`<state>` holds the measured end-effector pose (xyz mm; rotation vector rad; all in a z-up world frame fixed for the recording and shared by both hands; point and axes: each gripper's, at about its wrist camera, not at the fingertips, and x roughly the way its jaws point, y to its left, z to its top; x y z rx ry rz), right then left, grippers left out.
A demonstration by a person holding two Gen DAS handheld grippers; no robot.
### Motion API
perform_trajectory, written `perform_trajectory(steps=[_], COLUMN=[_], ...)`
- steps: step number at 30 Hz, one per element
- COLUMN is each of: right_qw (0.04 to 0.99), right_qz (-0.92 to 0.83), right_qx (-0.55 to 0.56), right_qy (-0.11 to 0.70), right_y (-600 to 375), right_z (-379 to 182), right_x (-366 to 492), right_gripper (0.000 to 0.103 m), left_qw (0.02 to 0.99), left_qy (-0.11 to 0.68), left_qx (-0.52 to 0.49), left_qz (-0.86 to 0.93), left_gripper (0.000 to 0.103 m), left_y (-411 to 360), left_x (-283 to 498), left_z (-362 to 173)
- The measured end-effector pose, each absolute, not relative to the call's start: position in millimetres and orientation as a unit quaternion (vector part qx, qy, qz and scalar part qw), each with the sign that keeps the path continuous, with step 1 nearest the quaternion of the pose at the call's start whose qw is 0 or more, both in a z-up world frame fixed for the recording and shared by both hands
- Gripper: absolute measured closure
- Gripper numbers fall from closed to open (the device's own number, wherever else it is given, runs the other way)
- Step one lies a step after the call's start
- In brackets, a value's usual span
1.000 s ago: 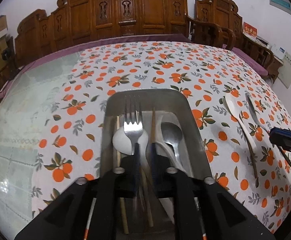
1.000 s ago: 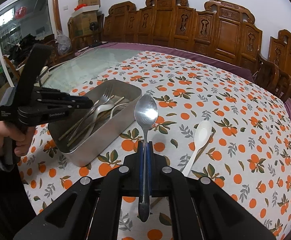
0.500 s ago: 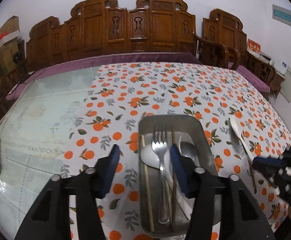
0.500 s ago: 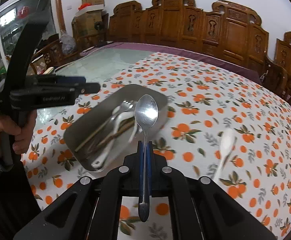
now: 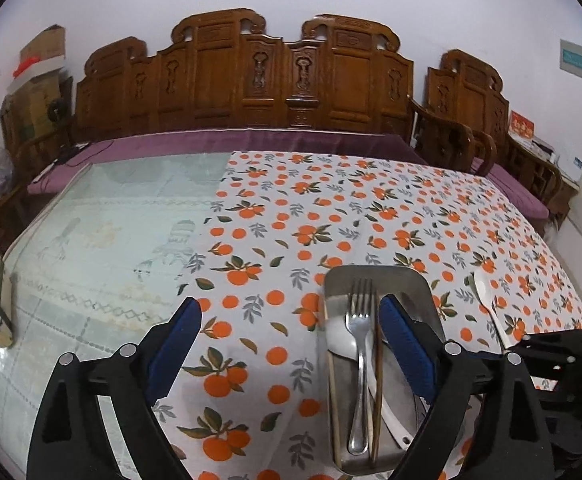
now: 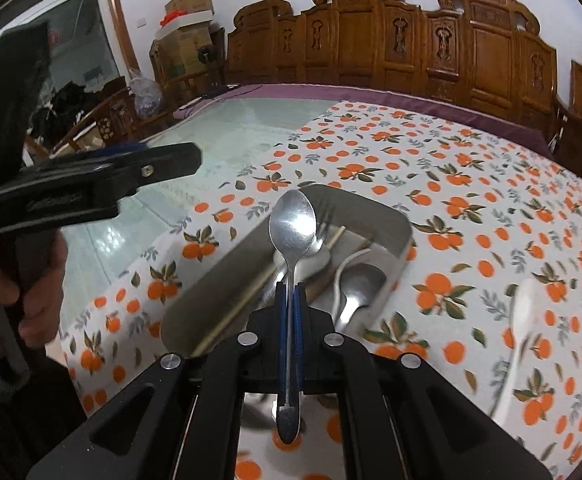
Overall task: Organize utensils
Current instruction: 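Lower the silver spoon into the metal tray and open the right gripper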
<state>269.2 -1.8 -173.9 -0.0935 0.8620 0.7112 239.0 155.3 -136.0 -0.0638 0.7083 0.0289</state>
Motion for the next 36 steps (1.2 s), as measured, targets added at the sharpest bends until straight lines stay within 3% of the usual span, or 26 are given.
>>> perform_trajectory(steps=[18, 32, 34, 36], right_qw=[0.828, 0.867, 0.875, 0.882], right_qz=[0.325, 0.299, 0.278, 0.255], right_qx=[-0.009, -0.038, -0.054, -0.065], right_qy=[0.457, 0.397, 0.392, 0.390], right_y=[32, -62, -87, -108], right_z=[-213, -171, -168, -169], right_x=[300, 287, 289, 292], right_gripper=[0.097, 0.097, 0.086, 0.081], left_qw=[0.936, 0.939, 0.939, 0.940], left_qy=[0.351, 0.344, 0.342, 0.340], left_qx=[-0.033, -0.027, -0.024, -0.019], left_qz=[0.022, 0.000, -0.009, -0.017], left_gripper=[0.016, 0.016, 0.016, 0.016], left_y=[161, 120, 107, 94], left_x=[241, 240, 241, 241], left_z=[-139, -136, -136, -136])
